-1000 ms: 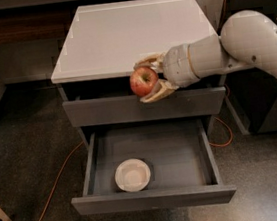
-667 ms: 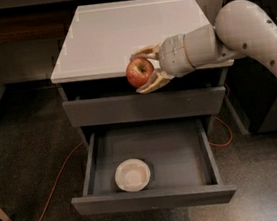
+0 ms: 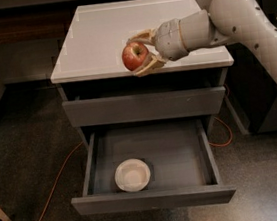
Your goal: Pick apple from middle drawer and place on counter
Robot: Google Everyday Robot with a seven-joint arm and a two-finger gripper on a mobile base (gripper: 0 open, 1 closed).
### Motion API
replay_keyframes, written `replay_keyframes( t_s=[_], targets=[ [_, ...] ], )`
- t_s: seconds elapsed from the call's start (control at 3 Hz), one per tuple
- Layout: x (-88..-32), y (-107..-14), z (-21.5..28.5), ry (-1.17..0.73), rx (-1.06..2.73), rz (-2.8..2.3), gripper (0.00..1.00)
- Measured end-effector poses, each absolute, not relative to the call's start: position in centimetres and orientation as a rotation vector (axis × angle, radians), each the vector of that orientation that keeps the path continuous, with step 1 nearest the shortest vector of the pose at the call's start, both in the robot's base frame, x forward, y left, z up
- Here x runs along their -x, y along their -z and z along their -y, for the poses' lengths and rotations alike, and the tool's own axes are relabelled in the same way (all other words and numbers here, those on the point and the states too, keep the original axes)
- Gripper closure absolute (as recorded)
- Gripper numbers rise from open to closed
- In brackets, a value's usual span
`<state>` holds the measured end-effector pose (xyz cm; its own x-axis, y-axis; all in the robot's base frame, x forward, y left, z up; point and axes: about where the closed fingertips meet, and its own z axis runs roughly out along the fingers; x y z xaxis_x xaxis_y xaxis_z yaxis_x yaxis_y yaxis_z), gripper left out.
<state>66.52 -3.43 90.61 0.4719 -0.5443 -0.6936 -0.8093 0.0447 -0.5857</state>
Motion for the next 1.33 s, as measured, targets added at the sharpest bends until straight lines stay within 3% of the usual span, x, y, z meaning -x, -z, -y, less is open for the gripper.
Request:
replay_keyframes(
  t_s=[1.33],
  targets=[
    [-69.6,-92.2,3.8,-0.33,1.481,-1.421,1.0]
  ],
)
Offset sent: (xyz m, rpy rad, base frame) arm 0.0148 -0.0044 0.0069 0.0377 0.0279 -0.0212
